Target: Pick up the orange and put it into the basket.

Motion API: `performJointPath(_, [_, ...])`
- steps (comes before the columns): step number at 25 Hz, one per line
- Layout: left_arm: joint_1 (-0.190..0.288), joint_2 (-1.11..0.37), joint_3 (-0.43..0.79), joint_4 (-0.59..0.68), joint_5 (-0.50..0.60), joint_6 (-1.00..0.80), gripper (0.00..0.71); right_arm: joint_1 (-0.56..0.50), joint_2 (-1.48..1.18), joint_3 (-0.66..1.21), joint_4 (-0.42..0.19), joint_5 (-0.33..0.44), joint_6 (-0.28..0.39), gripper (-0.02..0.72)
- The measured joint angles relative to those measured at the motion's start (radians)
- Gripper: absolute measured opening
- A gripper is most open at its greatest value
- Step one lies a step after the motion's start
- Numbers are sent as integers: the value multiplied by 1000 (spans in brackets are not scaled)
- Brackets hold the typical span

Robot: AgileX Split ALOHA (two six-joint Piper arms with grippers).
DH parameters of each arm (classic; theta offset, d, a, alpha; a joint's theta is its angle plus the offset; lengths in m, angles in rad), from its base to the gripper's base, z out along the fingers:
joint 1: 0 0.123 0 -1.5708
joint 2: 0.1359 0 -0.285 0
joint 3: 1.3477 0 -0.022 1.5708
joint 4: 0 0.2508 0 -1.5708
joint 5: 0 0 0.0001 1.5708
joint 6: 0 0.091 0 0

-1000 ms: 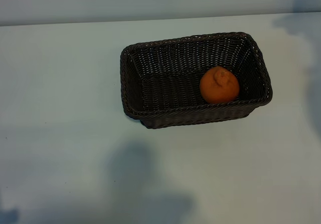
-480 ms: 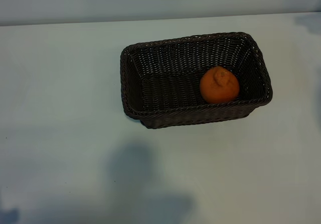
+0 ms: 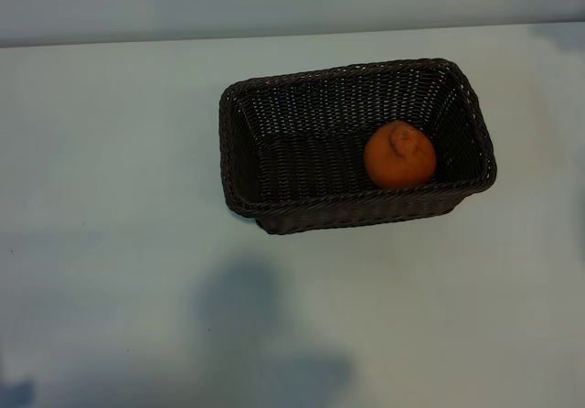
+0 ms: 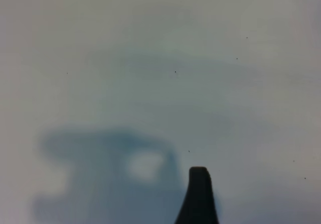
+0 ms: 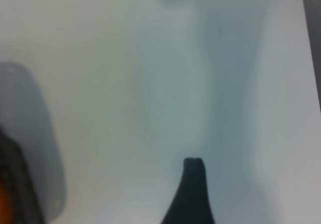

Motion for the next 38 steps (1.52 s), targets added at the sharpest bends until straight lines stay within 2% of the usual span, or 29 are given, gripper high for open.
performJointPath(7, [0,0,0,0,0,0,592,0,-267,11,62,5,-11,567])
performJointPath(14, [0,0,0,0,0,0,592,0,-602,100,63,5,-32,562])
performJointPath(25, [0,0,0,0,0,1,592,0,-1093,494,66,-13,-117,562])
performJointPath(30, [0,0,0,0,0,4,592,1,-1326,731,57,-117,-124,560])
performJointPath(33, [0,0,0,0,0,4,592,41,-1452,872,54,-188,-111,560])
performJointPath(38, [0,0,0,0,0,4,592,130,-1646,1058,38,-187,-106,560])
